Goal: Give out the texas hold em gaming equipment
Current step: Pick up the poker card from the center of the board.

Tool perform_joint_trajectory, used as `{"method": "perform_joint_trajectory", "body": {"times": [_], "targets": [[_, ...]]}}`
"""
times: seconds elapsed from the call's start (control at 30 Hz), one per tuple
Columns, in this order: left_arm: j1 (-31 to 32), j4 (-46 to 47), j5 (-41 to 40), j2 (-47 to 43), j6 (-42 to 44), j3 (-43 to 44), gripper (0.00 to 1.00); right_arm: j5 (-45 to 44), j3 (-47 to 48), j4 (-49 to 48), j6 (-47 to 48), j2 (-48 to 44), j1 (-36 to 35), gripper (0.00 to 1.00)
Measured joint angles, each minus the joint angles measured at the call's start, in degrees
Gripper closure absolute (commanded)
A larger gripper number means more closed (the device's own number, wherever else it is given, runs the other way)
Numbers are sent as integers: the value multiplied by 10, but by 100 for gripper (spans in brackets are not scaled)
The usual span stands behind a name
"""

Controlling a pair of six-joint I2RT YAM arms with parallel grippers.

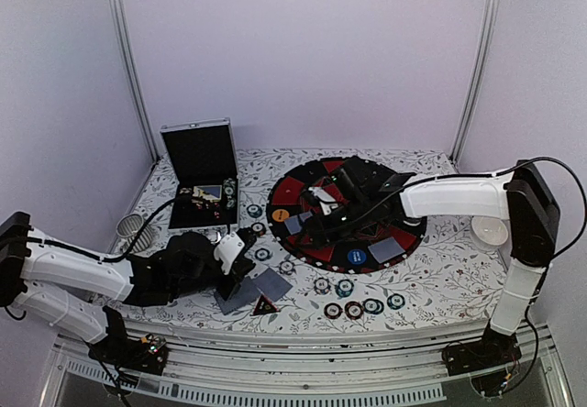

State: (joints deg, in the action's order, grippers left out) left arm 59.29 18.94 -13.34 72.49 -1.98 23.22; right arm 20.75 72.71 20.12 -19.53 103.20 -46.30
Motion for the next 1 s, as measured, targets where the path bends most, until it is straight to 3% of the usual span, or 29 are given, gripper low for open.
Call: {"method": "perform_joint_trajectory", "body": {"times": [0.13,0.33,0.63,1.0], "targets": [[-10,-16,-2,-11,-24,0,88,40,60,-36,-5,91,-61,45],[-13,-26,-1,-14,-42,-1,88,49,73,-34,-7,171,-72,51],[-15,-43,13,-12,-71,-18,87,81,75,-39,-5,191,-69,64],[-5,-50,65,0,-46,-14,85,110,75,-49,-6,199,-69,71]]}}
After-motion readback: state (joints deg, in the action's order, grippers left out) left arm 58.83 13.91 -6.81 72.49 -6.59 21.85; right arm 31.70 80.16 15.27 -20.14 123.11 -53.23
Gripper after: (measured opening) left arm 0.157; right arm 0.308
